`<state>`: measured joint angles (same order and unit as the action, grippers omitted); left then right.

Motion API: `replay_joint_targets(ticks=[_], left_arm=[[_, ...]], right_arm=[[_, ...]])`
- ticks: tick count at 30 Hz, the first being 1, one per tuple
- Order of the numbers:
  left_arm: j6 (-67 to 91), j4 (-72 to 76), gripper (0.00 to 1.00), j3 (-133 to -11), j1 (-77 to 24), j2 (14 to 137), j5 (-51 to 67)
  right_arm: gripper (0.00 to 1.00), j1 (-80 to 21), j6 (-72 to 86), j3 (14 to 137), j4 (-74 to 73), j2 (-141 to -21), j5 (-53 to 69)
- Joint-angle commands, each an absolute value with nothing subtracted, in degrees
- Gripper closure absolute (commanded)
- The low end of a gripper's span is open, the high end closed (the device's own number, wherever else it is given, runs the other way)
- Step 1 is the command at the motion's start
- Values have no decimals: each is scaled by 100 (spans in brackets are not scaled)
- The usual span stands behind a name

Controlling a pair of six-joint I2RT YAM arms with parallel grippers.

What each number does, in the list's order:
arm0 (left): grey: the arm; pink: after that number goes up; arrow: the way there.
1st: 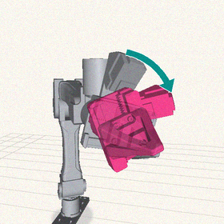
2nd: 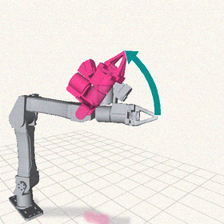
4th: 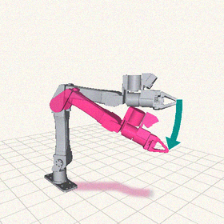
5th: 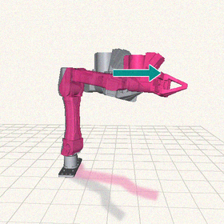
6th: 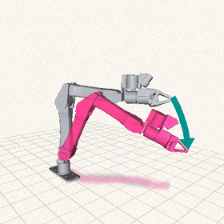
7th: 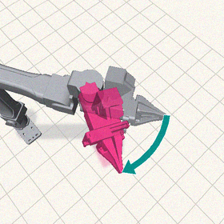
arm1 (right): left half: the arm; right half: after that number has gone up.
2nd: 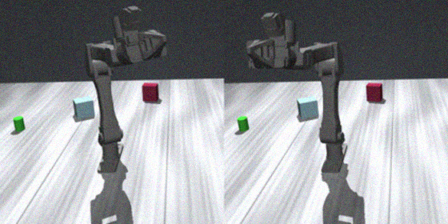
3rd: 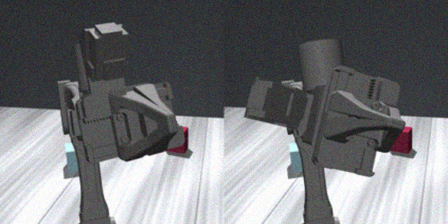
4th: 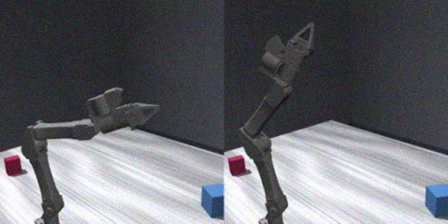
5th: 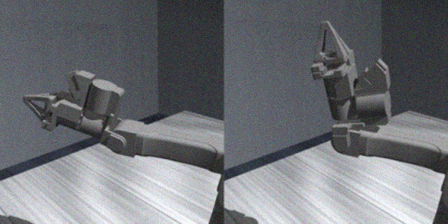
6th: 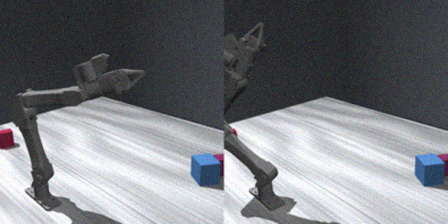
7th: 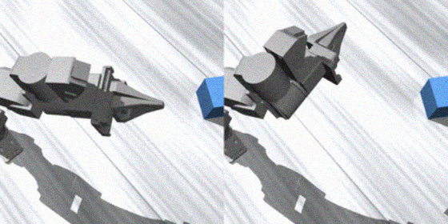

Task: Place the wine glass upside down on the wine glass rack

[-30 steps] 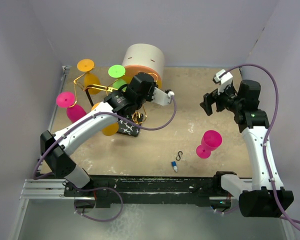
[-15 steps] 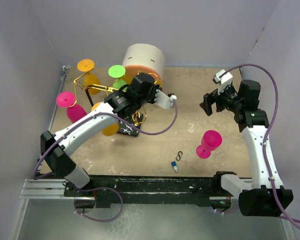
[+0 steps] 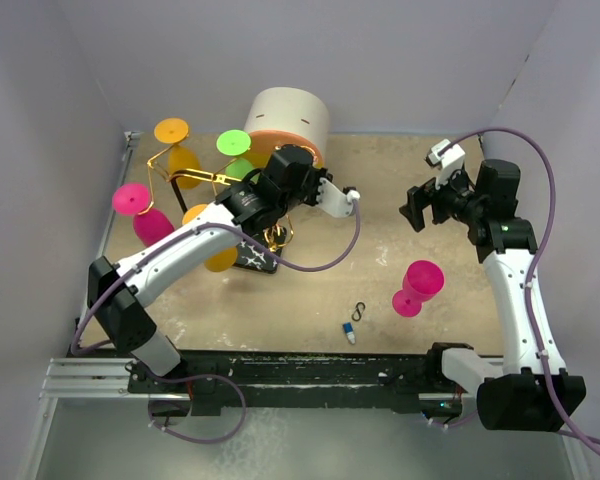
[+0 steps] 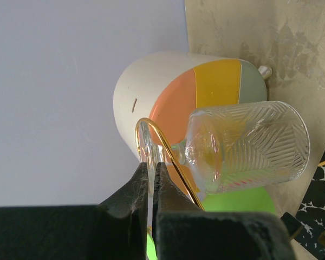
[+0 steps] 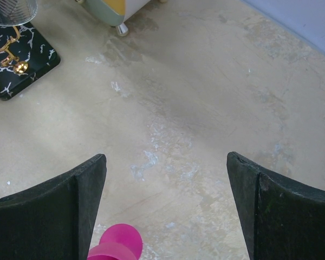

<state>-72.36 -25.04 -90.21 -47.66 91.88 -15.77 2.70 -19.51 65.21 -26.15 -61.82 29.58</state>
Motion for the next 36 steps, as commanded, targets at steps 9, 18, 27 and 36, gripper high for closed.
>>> replay_joint_targets(ticks=[9,18,27,36], left_arm=[[-7466,-1262,100,-9363,-4781,9321,-1714],[-7307,-1021,100,-9518,-4745,9558,-2073],[-7098,-968,100,-9493,-4586,9535,-2343],[-6927,-1169,100,-9194,-4491,9260,-2317]], right_arm=[[6,327,-1885,6495,-2364,-6135,3075],[6,351,-1885,6486,-2364,-6095,3093],[6,369,-1881,6469,-2365,-6058,3120],[6,369,-1880,6451,-2392,-6038,3095]])
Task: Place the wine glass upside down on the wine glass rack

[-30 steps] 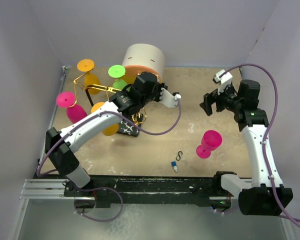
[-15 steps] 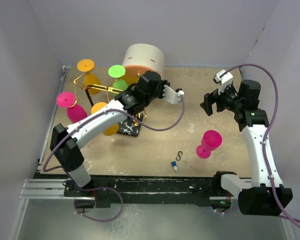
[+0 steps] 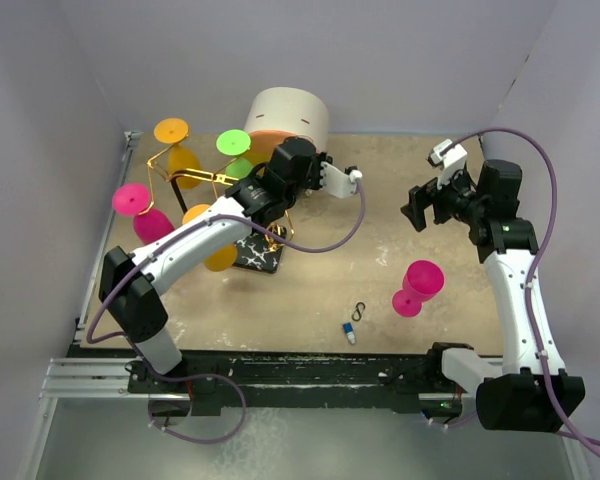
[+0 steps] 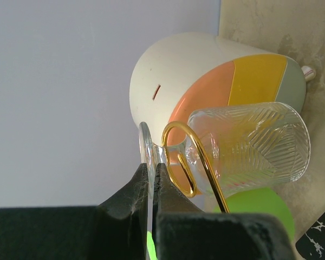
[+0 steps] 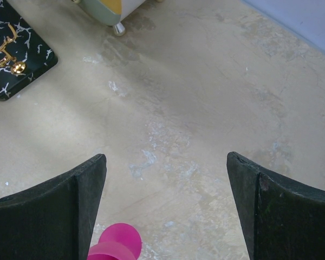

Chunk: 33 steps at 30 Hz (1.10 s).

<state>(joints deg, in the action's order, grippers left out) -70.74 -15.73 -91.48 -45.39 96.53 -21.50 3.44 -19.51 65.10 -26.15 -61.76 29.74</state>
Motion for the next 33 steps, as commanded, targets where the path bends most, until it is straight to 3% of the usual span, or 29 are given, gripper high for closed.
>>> replay_joint_targets(ticks=[1,26,33], left_arm=[[-6895,-1195,100,-9169,-4491,9220,-2294],[-6556,-1988,100,-9099,-4500,9016,-2037],[-6498,-2153,93,-9067,-4498,8975,-1975]], right_arm=[[6,369,-1874,6451,-2391,-6038,3094],[6,374,-1885,6442,-2390,-6047,3076],[6,378,-1879,6451,-2391,-6090,3102]])
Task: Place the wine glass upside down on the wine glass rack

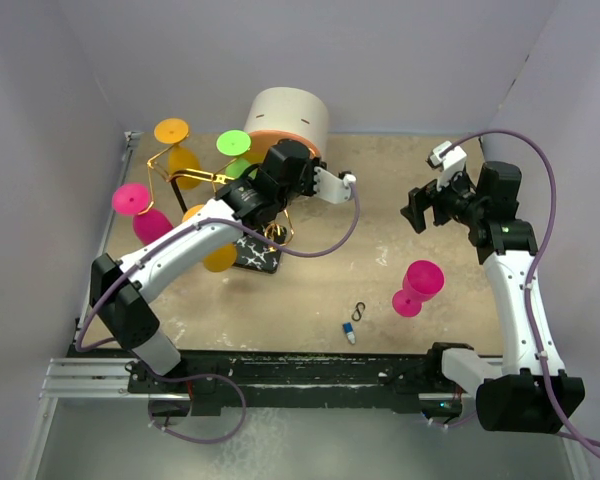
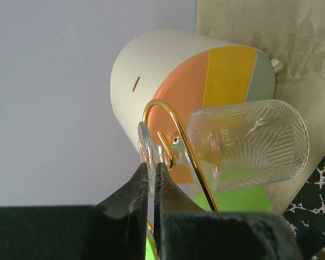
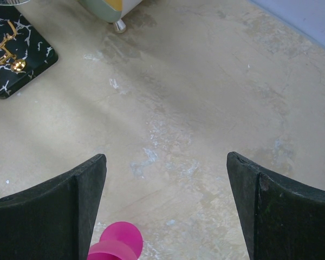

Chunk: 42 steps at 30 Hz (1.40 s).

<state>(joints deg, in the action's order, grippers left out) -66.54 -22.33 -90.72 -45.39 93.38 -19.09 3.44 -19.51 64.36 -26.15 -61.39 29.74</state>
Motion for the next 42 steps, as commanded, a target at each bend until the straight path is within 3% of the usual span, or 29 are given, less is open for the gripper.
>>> replay_joint_targets(ticks=[1,42], left_arm=[[-6483,-2160,92,-9058,-4500,8962,-1976],[-6477,-2200,71,-8457,-4501,8143,-2126]], right_arm=[[6,378,-1881,6451,-2391,-6091,3103],[6,378,-2084,6499,-2403,-6293,3027]])
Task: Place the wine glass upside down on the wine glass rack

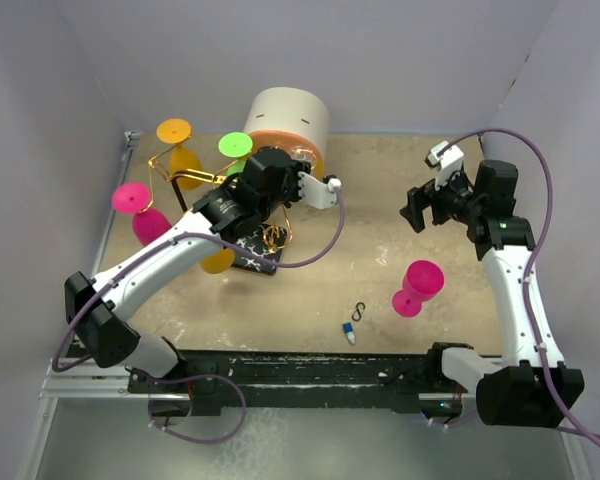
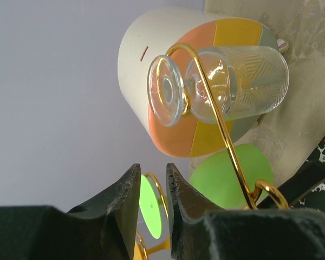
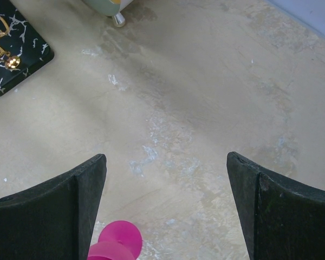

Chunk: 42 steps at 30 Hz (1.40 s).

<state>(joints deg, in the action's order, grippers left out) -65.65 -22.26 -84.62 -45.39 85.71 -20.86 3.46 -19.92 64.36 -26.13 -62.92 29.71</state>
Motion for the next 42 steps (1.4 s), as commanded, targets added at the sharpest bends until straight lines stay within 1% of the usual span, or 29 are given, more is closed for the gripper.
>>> replay_joint_targets(ticks=[1,3,6,10,15,18,20,24,28,29,32,36,39,42], left_arm=[[-6432,-2226,70,-8462,-4496,8094,-2115],[-6311,-2280,69,-8467,-4500,7997,-2069],[-6082,-2356,64,-8479,-4492,7842,-1987],[-5674,-2548,59,-8538,-4455,7653,-1772],[-4967,-2876,49,-8772,-4321,7407,-1358],[-4531,-3002,40,-8887,-4188,7275,-1070],[-4318,-3090,37,-8919,-4113,7193,-893],[-4035,-3157,22,-8920,-3951,7027,-693],[-3861,-3121,3,-8962,-3806,6860,-747],[-3837,-3116,0,-8971,-3787,6827,-773],[-3834,-3082,1,-8971,-3741,6753,-823],[-3883,-3015,1,-8847,-3698,6665,-869],[-3909,-2972,1,-8750,-3641,6587,-851],[-3924,-2929,1,-8720,-3589,6560,-826]], right_arm=[[6,378,-2096,6508,-2419,-6282,3018],[6,378,-2183,6563,-2490,-6297,2987],[6,378,-2310,6677,-2759,-6326,2937],[7,376,-2587,6875,-3347,-6324,2879],[7,370,-3107,7190,-4346,-6193,2489],[7,374,-3336,7272,-4778,-6098,2201],[7,369,-3459,7290,-4997,-6065,2036],[8,369,-3678,7293,-5439,-6110,1925],[9,369,-3955,7300,-5943,-6208,1926],[10,369,-4022,7289,-6055,-6227,1914],[12,369,-4167,7185,-6265,-6278,1805],[18,369,-4214,6986,-6314,-6363,1619],[27,369,-4179,6844,-6259,-6459,1503],[39,369,-4178,6728,-6216,-6594,1485]])
